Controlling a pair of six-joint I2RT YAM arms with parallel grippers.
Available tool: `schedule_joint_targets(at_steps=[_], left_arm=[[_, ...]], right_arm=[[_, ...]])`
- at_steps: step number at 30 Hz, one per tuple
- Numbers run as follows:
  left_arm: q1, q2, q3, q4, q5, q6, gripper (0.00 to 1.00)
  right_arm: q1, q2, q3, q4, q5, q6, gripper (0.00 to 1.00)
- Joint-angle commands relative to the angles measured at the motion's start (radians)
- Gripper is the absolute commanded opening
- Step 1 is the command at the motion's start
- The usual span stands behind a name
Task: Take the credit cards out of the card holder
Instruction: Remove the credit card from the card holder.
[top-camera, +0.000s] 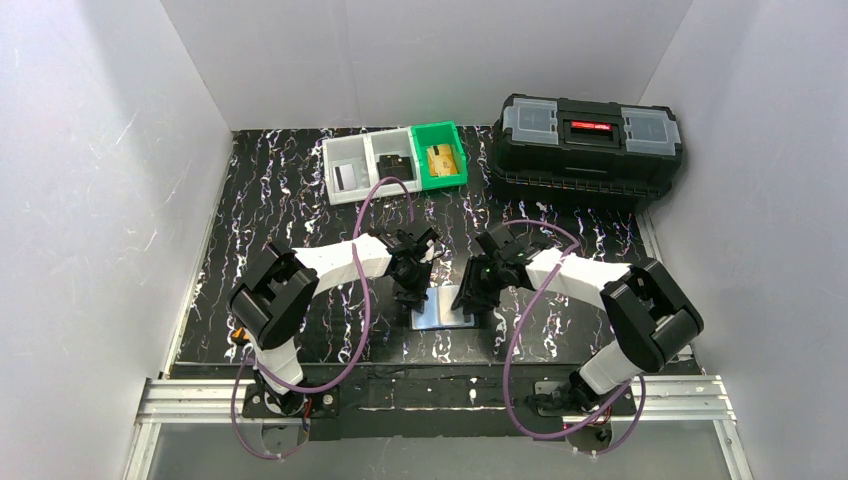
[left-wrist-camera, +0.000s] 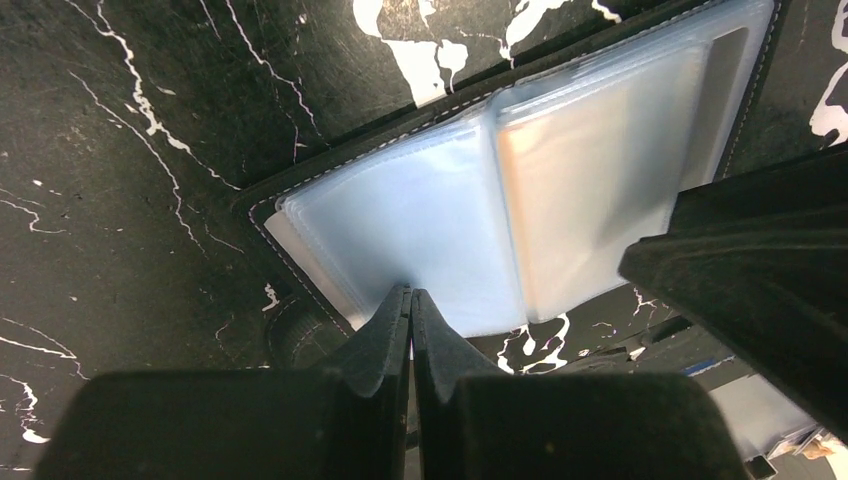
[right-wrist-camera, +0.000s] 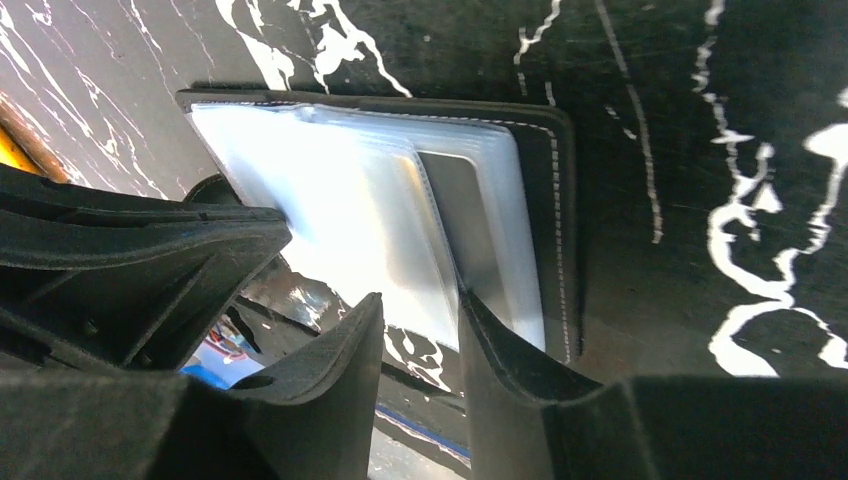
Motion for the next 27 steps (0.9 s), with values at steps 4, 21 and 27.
schedule_joint_targets(at_steps=[4,21,27], left_arm=[[0.000,0.030,-0.031,0.003,-0.014,0.013,0.00],[0.001,0.027,-0.039,0.010,-0.006,0.019,0.00],[0.001,0.026,-0.040,0.011,-0.003,0.021,0.00]], right_arm=[[0.059,0.074,0.067,-0.035,0.048,0.001,0.40],[0.061,-0.070,0.078,-0.066,0.033,0.013,0.54],[0.063,-0.070,0.078,-0.070,0.027,0.019,0.54]])
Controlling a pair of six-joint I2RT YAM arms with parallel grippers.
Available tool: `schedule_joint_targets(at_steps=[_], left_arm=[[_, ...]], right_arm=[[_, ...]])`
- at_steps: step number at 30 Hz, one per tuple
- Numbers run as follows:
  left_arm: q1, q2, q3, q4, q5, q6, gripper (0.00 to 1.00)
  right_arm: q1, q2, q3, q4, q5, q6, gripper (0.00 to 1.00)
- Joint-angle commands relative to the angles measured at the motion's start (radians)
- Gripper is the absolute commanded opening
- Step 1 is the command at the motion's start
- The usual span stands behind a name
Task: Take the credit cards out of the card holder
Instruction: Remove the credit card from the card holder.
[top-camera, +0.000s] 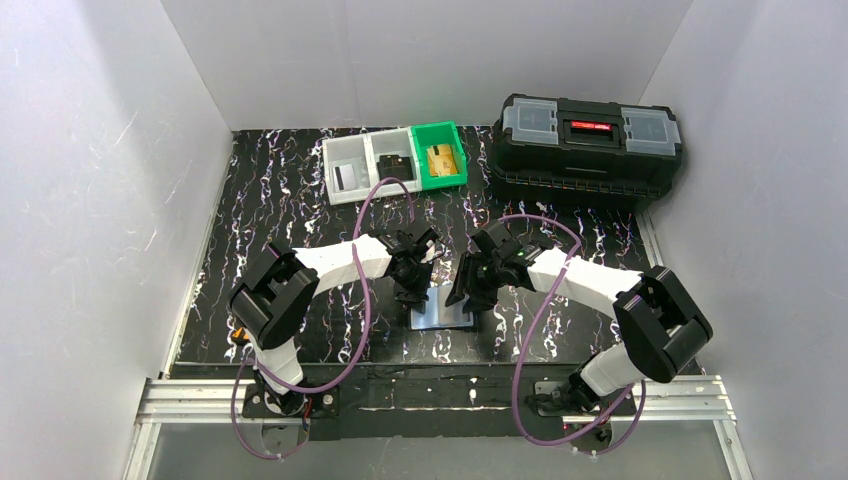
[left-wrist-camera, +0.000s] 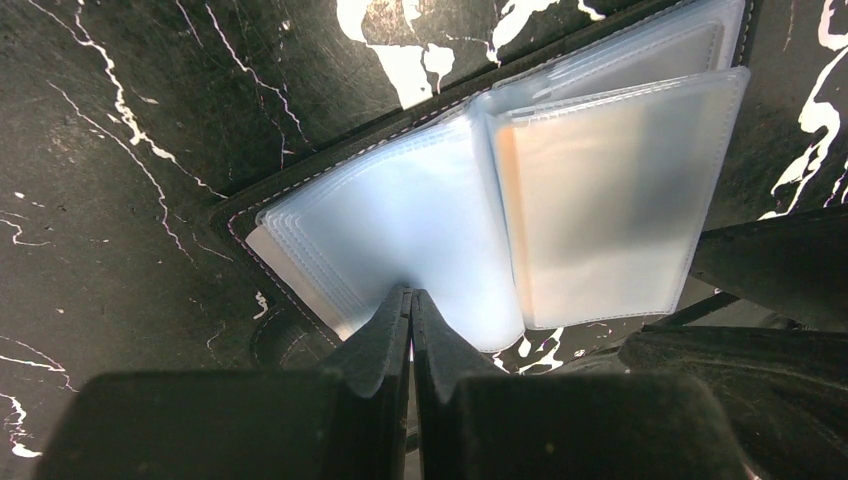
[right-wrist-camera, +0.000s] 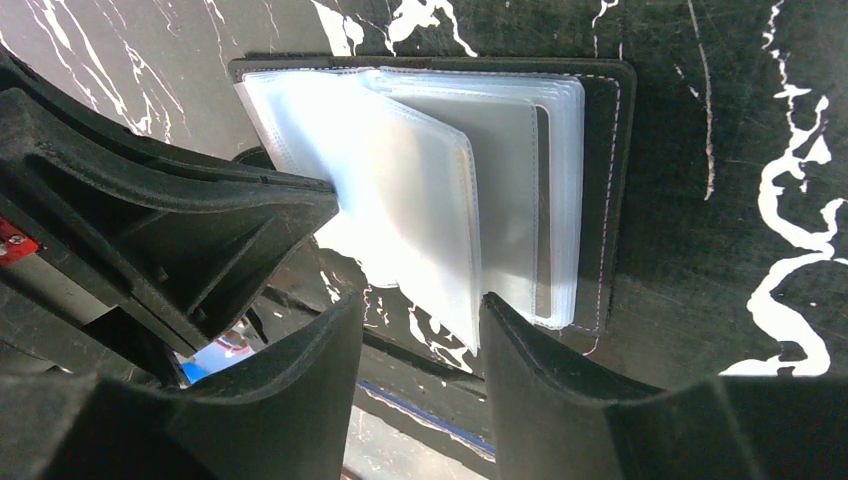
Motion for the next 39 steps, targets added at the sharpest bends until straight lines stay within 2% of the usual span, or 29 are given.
schedule_joint_targets(at_steps=[1,6,17,26,39], left_arm=[[0.001,0.025,-0.030,-0.012,-0.017,0.019,0.00],[0.002,0.028,-0.029,-0.009,-0.011,0.018,0.00],[0.002,0.017,-0.035,-0.011,-0.010,0.018,0.00],[0.001,0.006,-0.031,-0.014,-0.006,0.018,0.00],[0.010,-0.111,-0.036,-0.076,-0.035,0.021,0.00]], right_arm=[[0.007,-0.023,0.022,-0.004,-0.010,0.010,0.54],[0.011,-0.015,0.011,0.035,-0.049,0.013,0.62],[0.013,-0.021,-0.006,0.110,-0.111,0.060,0.60],[0.027,0.019,0.036,0.098,-0.115,0.055,0.69],[0.031,-0.050,0.048,0.009,-0.024,0.051,0.63]])
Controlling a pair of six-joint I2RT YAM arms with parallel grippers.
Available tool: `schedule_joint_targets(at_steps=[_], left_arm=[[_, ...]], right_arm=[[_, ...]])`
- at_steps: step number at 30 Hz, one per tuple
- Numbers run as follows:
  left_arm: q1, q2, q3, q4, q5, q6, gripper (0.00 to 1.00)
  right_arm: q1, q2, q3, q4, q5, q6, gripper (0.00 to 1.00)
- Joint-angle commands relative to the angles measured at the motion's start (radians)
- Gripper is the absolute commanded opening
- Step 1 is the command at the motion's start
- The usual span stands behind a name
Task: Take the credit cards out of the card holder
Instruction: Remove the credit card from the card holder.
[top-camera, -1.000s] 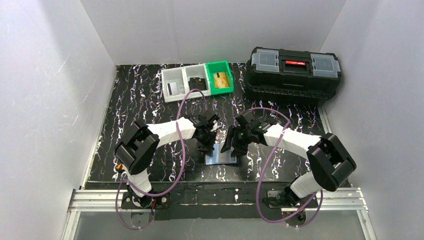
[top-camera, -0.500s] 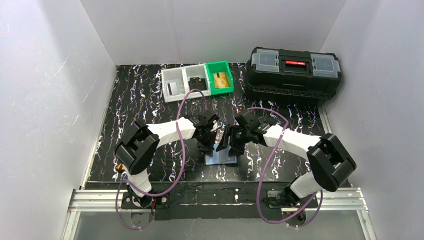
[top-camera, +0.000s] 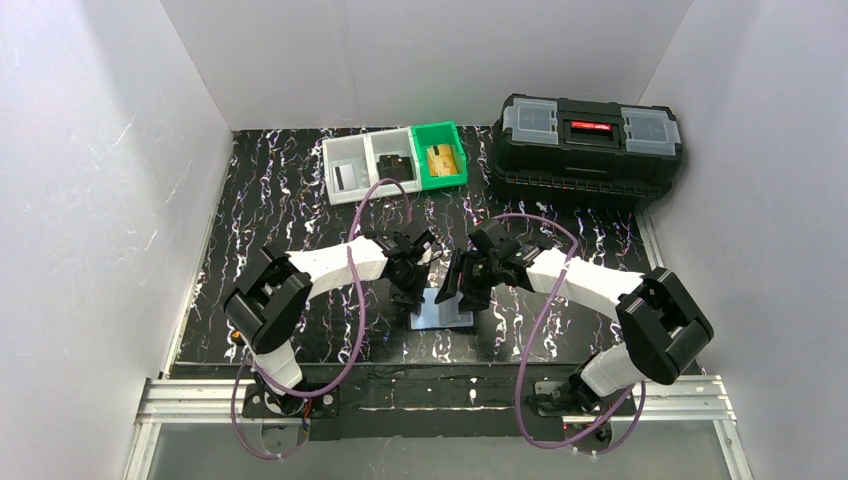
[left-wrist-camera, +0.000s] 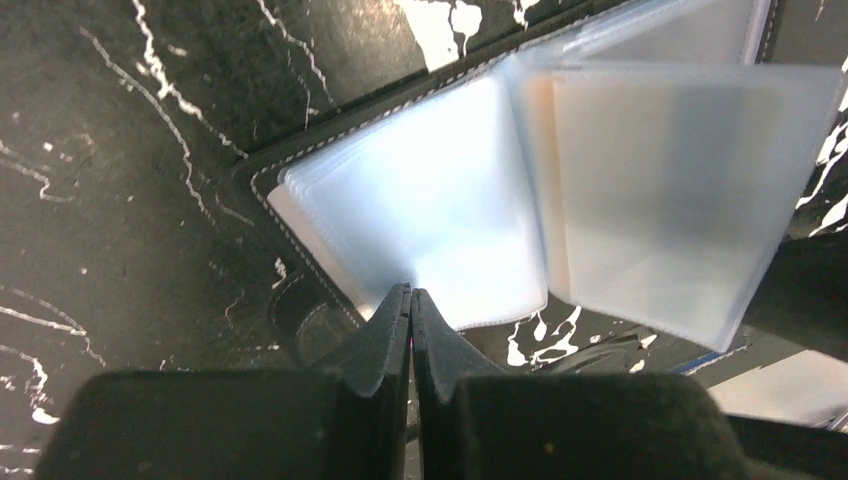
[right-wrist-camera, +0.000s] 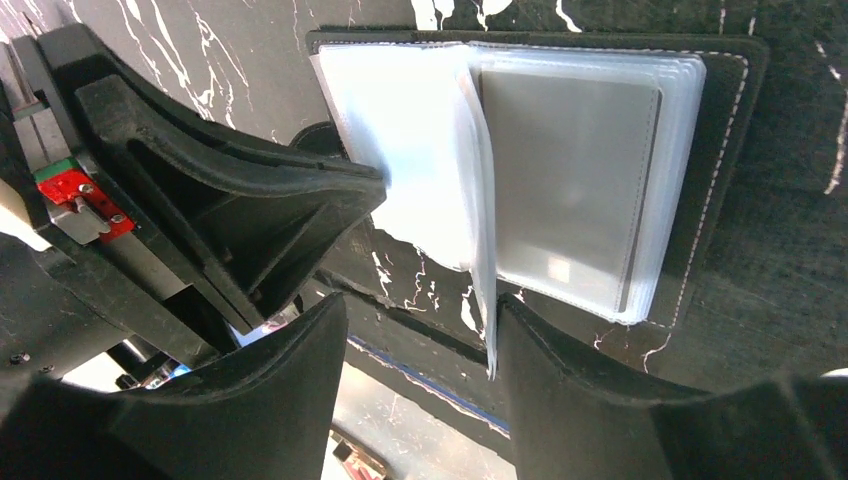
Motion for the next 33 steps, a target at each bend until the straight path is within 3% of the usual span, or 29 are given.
schedule_joint_targets(at_steps=[1,10,18,29,33], left_arm=[[0.008,-0.089,-0.019,-0.064,-0.030,0.015,0.00],[0.020,-0.121,-0.004,-0.075,-0.025,0.008,0.00],[0.048,-0.090,-0.002,-0.020,0.072,-0.025,0.00],[0.077,-0.073,-0.021,0.011,0.118,-0.037,0.00],[0.087,-0.078,-0.036,0.015,0.126,-0.038,0.00]], right_arm=[[0.006,-0.057,0.030,-0.035,0.036,0.001,0.63],[0.017,-0.062,0.067,-0.054,0.053,-0.006,0.53],[0.040,-0.019,0.116,-0.059,0.060,-0.010,0.49],[0.053,0.037,0.147,-0.090,0.073,-0.034,0.50],[0.061,0.047,0.166,-0.096,0.073,-0.047,0.64]])
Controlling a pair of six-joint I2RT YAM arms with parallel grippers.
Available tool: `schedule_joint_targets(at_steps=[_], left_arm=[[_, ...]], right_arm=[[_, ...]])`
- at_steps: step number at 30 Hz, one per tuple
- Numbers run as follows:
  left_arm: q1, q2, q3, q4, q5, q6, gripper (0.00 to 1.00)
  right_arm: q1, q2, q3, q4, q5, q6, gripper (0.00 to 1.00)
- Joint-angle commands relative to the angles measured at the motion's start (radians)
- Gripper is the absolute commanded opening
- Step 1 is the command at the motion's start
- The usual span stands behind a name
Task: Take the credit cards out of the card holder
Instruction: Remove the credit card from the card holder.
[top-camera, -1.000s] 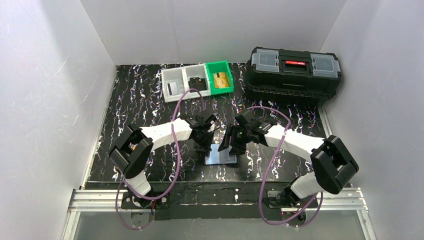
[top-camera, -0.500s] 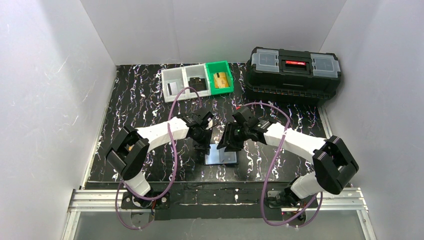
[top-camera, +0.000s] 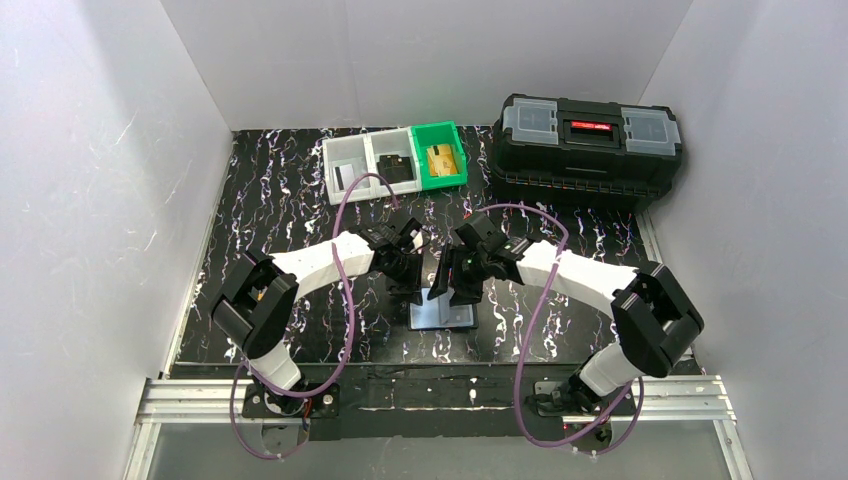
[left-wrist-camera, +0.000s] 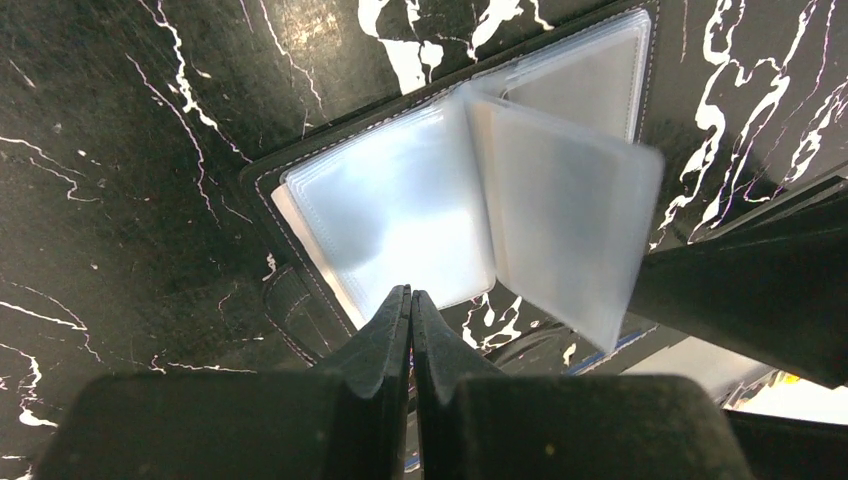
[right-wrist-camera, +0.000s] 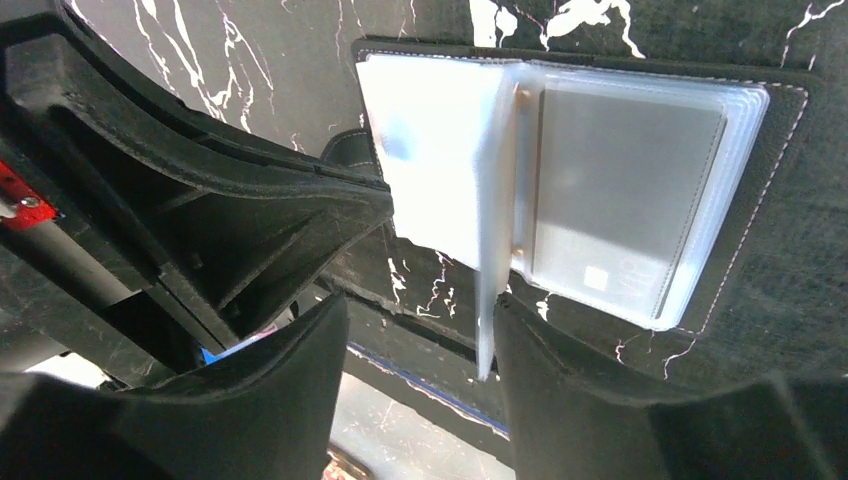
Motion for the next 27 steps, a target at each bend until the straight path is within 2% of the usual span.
schedule_joint_targets(at_steps=[1,3,10,20,27], left_arm=[[0.013,-0.012,-0.026,-0.007,0.028,-0.003,0.00],[0.017,-0.021,-0.034,-0.006,0.027,-0.004,0.00],[0.040,-0.029,-0.064,0.005,0.058,-0.001,0.00],[0.108,0.023,-0.094,0.099,0.211,-0.030,0.00],[0.120,0.059,-0.083,0.093,0.237,-0.016,0.00]], right_arm=[[0.016,0.018,0.058,-0.020,0.011,-0.024,0.66],[0.020,0.026,0.074,-0.023,0.006,-0.026,0.70],[0.036,0.045,0.095,-0.018,-0.003,-0.029,0.73],[0.043,0.029,0.077,0.040,-0.045,-0.036,0.74],[0.055,0.052,0.086,0.051,-0.075,-0.049,0.75]])
